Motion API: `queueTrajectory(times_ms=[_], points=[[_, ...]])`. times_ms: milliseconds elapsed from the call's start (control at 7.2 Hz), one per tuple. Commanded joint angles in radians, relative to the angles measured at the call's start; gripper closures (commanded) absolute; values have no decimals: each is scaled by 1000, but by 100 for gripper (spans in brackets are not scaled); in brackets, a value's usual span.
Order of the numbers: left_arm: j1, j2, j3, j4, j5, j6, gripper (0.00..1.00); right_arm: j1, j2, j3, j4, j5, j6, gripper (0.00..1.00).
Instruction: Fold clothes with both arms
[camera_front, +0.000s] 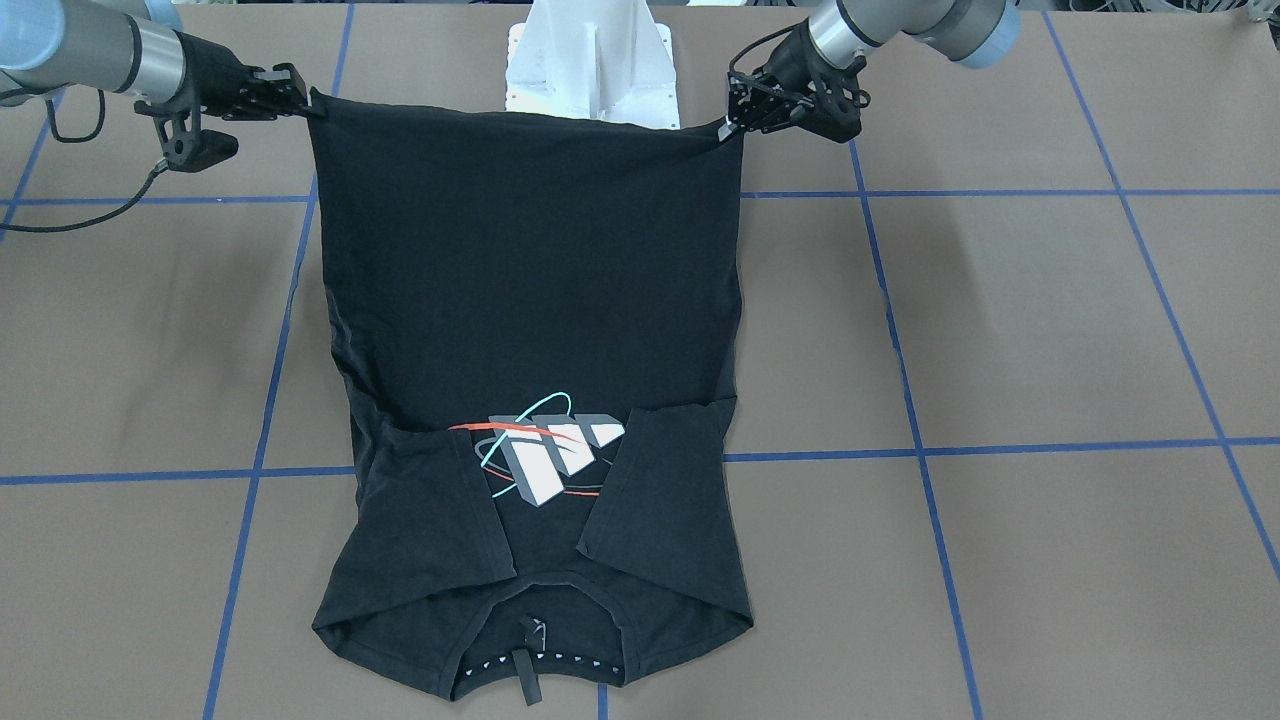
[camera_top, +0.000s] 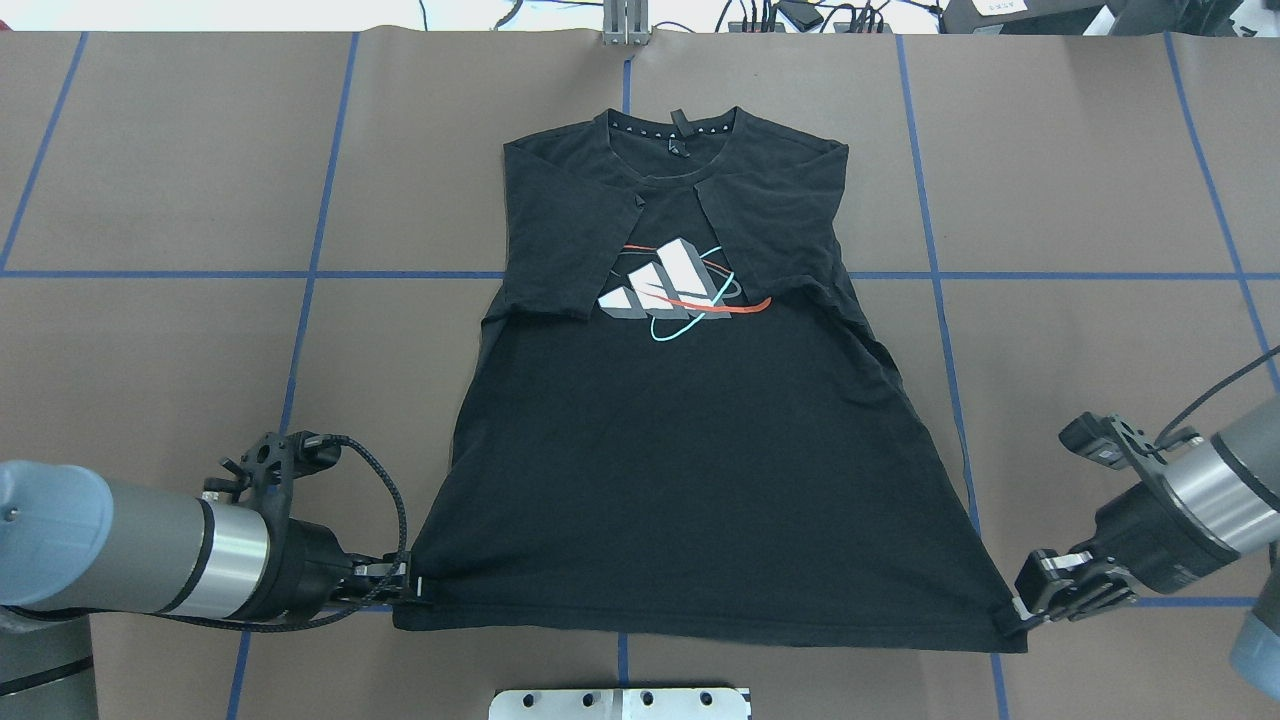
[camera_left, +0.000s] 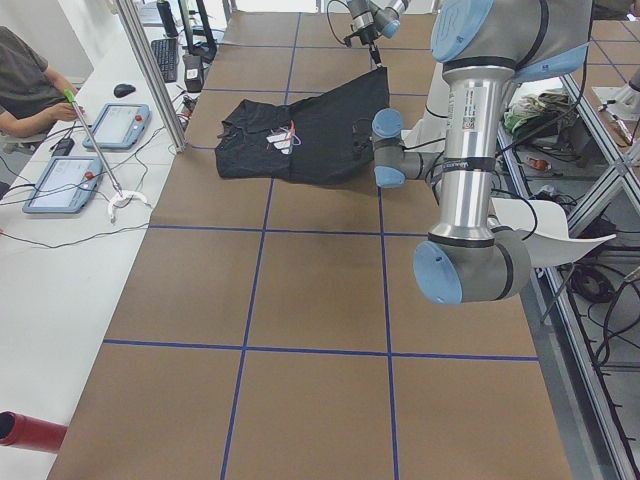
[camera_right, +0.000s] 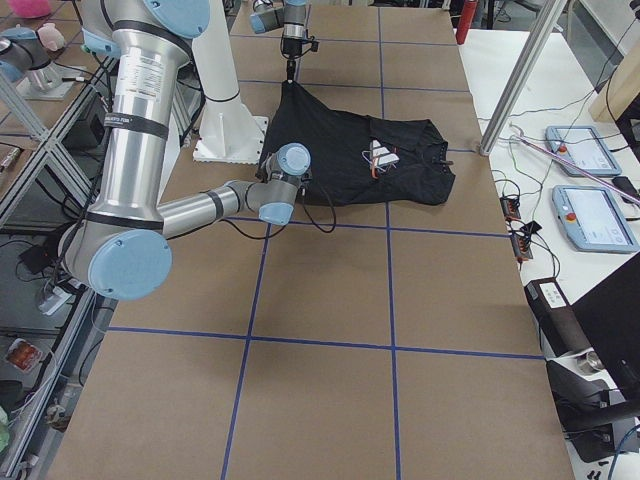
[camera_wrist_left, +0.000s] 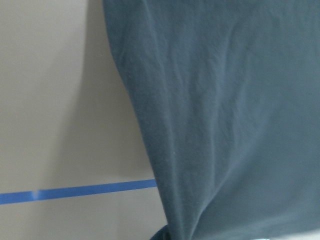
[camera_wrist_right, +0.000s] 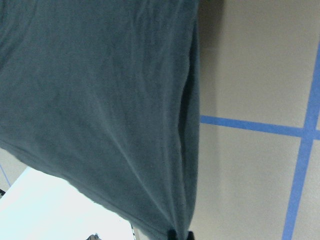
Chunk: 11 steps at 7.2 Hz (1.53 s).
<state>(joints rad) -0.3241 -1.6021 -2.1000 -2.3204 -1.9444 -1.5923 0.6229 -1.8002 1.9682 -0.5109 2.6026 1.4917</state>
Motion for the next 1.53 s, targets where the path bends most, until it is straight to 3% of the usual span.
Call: queueTrajectory(times_ms=[0, 278, 556, 695, 972, 1250, 1389], points=[[-3, 37, -50, 9, -53, 0, 100, 18, -36, 1, 136, 63, 114, 100], [2, 41, -72, 9, -140, 0, 100, 18, -77, -9, 250, 98, 153, 100], [-1, 31, -96, 13, -189, -9, 100, 27, -62, -28, 252, 108, 153, 100], [-21, 25, -124, 15, -221, -23, 100, 59, -21, -60, 250, 114, 151, 100], [-184, -14, -106, 18, -274, -21, 100, 188, 149, -190, 246, 201, 153, 100], [-220, -115, -2, 19, -274, -21, 100, 355, 331, -343, 242, 348, 153, 100], [-243, -157, 21, 41, -274, -21, 100, 404, 375, -388, 242, 367, 153, 100]])
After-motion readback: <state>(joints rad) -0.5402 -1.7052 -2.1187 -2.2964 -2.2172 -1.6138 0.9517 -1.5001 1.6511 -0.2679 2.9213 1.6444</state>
